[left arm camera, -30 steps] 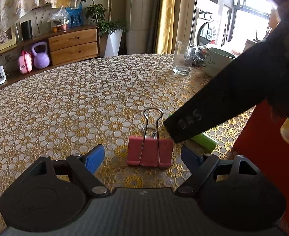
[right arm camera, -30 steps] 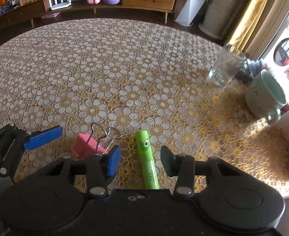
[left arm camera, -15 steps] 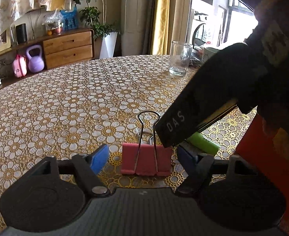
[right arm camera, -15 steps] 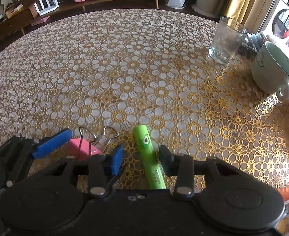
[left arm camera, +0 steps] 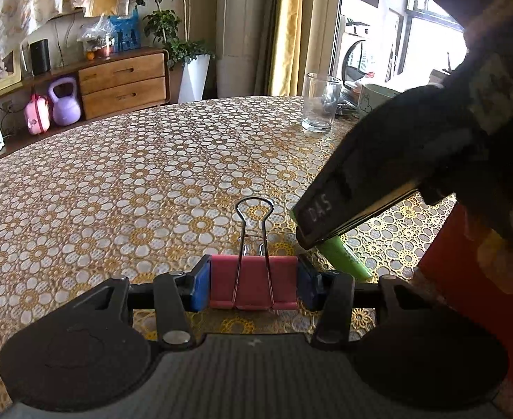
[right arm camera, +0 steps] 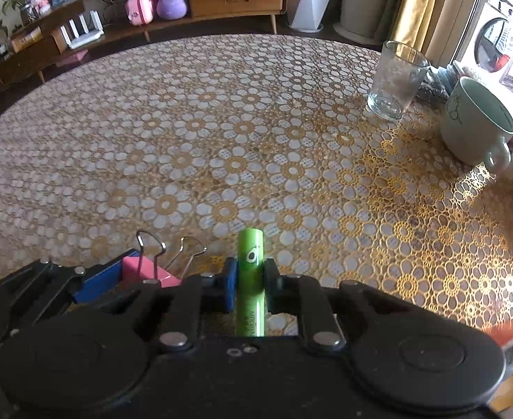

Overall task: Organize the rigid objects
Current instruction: 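Carry the binder clip and highlighter over the red box with both grippers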

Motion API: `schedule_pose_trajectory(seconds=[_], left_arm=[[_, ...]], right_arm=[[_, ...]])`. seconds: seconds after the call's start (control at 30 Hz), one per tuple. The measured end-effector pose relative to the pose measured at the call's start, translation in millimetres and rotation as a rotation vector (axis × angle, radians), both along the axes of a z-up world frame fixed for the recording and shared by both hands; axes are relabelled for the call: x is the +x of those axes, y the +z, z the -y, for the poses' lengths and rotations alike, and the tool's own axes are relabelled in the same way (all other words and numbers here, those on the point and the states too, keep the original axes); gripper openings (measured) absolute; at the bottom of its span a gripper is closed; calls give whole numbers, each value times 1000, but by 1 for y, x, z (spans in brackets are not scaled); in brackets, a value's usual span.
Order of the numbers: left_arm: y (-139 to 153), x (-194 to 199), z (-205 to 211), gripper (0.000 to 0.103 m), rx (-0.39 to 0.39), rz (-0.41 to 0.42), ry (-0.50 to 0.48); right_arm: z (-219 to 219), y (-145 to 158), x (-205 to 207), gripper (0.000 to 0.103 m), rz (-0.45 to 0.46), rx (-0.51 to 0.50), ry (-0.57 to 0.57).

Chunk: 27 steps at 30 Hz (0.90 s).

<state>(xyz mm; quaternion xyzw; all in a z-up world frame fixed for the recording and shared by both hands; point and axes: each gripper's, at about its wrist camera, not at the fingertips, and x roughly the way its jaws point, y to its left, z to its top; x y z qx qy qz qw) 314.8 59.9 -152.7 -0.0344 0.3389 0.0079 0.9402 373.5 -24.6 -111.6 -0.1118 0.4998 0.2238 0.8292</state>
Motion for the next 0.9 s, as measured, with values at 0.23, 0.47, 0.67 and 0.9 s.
schedule_pose_trajectory(seconds=[0.23, 0.47, 0.67, 0.9], left_arm=[[20, -25, -7, 49, -6, -5, 8], [47, -55, -12, 49, 1, -5, 22], [76, -77, -7, 49, 17, -1, 16], [115, -102, 14, 49, 30, 17, -23]], right_arm=[[9, 23, -27, 15, -20, 87, 10], [23, 50, -51, 15, -1, 155, 15], [47, 88, -83, 15, 42, 198, 23], [89, 123, -111, 15, 115, 240, -1]])
